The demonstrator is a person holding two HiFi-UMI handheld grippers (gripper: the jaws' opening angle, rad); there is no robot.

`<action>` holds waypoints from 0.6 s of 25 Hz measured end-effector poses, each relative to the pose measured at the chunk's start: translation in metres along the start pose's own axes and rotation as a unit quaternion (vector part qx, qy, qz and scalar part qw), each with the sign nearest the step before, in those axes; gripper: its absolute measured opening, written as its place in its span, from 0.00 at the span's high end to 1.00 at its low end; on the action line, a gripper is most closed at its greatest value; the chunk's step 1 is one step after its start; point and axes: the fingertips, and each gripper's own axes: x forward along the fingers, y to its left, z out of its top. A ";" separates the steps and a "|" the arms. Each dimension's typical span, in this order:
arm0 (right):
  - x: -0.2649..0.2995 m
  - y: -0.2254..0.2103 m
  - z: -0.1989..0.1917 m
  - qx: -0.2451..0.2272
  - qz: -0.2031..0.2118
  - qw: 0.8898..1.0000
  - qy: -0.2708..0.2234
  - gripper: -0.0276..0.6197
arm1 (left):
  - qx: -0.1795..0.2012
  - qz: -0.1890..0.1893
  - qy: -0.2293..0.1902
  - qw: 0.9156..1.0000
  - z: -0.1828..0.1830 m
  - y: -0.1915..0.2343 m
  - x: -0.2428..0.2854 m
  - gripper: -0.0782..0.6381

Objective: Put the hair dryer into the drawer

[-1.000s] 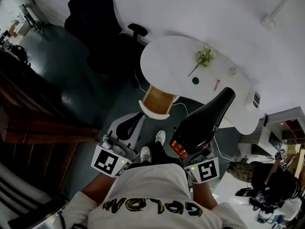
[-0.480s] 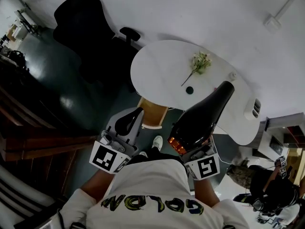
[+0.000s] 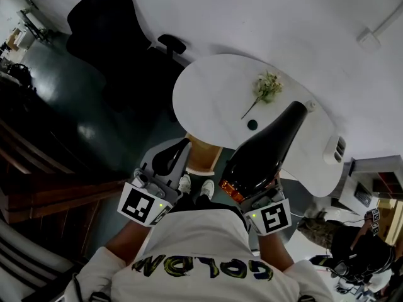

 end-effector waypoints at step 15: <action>0.043 0.024 -0.047 0.012 0.023 0.997 0.068 0.59 | -0.014 -0.046 0.035 0.998 -0.032 0.048 0.002 0.87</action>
